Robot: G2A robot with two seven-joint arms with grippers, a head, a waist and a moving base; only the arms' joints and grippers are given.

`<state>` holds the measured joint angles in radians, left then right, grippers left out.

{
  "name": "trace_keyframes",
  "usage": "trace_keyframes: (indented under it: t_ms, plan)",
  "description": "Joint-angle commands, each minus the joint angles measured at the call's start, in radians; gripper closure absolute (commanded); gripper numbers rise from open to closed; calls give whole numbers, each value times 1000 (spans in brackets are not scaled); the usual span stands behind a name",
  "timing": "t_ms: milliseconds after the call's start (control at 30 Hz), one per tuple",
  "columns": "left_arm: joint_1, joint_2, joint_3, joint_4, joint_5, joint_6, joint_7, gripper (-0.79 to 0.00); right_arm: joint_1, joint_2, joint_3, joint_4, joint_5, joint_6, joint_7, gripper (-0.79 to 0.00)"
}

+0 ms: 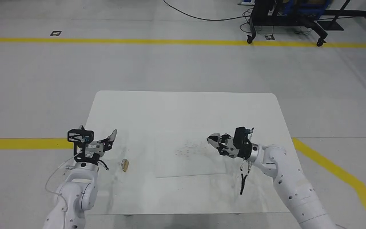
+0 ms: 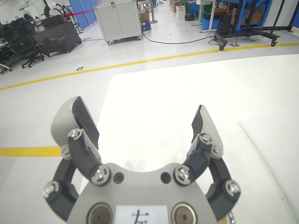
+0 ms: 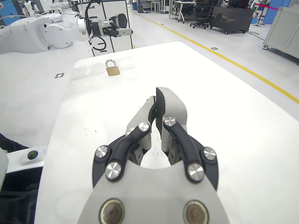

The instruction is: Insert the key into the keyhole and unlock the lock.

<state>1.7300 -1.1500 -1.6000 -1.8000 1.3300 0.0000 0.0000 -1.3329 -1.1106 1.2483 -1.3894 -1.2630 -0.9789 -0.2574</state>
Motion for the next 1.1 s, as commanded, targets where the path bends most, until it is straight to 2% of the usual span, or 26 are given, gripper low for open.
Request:
trace_keyframes:
  t_ms: [0, 100, 200, 233, 300, 333, 400, 433, 467, 500, 533, 567, 800, 833, 900, 933, 1000, 1067]
  plan:
    - [0, 0, 0, 0, 0, 0, 0, -785, 0, 0, 0, 0, -1, 1, 1, 0]
    - [2, -2, -4, -24, -48, -20, 2, -785, -2, -1, -2, -1, 5, 2, -1, 0]
    - [-12, -4, 6, -73, -136, -91, -42, -785, -7, -10, -24, -6, 107, 12, -17, 0]
    - [-29, -4, 16, -87, -217, -160, -74, -785, -2, -15, -43, 7, 187, -20, -38, 0]
    - [-57, -4, 26, -98, -303, -240, -129, -785, 9, -24, -63, 30, 288, -26, -45, 0]
    - [-89, -2, 35, -100, -378, -312, -185, -785, 22, -30, -99, 34, 371, -33, -33, 0]
    - [-124, -1, 47, -92, -476, -371, -260, -785, 42, -33, -132, 45, 459, -33, -5, 0]
    - [-152, 0, 57, -85, -580, -427, -317, -785, 56, -34, -155, 47, 526, -33, 22, 0]
    - [-164, 1, 56, -75, -632, -442, -341, -785, 62, -33, -164, 48, 556, -33, 36, 0]
    - [-172, -1, 72, -54, -797, -481, -386, -785, 70, -31, -167, 53, 588, -33, 60, 0]
    - [-201, 5, 46, -25, -914, -496, -465, -785, 74, -28, -165, 56, 601, -33, 78, 0]
    - [-207, 7, 38, -21, -921, -497, -482, -785, 74, -28, -165, 56, 601, -33, 78, 0]
    - [-204, 5, 43, -20, -951, -495, -471, -785, 74, -28, -165, 56, 601, -33, 78, 0]
    - [-189, 2, 57, 7, -1035, -496, -455, -785, 74, -28, -165, 56, 601, -33, 78, 0]
    - [-184, 0, 66, 46, -1081, -512, -444, -785, 68, -32, -177, 54, 630, -22, 81, 0]
    - [-186, -4, 88, 67, -1156, -549, -435, -785, 71, -38, -198, 58, 668, -6, 96, 0]
    - [-201, -7, 112, 99, -1266, -602, -442, -785, 87, -47, -226, 64, 734, -5, 105, 0]
    - [-239, -8, 143, 141, -1376, -639, -503, -785, 123, -60, -258, 81, 785, 17, 128, 0]
